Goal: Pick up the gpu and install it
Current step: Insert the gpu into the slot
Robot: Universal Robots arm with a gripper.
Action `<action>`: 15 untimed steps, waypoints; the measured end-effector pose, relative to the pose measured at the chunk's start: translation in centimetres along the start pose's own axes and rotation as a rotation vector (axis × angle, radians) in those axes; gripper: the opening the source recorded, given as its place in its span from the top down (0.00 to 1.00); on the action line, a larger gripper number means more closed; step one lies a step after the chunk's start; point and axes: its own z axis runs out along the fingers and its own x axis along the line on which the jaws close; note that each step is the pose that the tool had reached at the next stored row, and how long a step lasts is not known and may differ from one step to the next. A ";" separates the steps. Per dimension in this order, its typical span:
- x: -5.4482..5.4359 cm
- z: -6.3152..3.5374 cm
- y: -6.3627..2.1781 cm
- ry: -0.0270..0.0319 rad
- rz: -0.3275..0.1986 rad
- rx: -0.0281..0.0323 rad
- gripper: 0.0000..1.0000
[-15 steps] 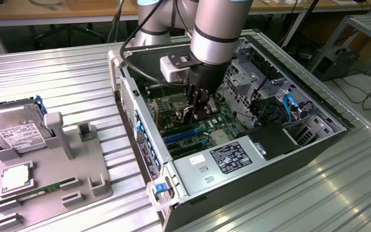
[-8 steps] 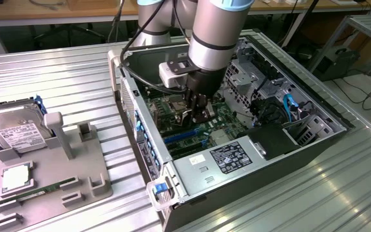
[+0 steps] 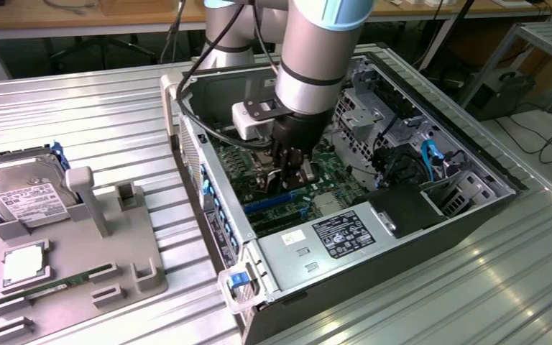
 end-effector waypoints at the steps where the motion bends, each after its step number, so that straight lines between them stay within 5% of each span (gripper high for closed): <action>1: 0.1 0.12 0.04 -0.0003 0.000 -0.0001 0.73; 15: 0.2 1.52 0.48 -0.0097 0.000 -0.0001 0.73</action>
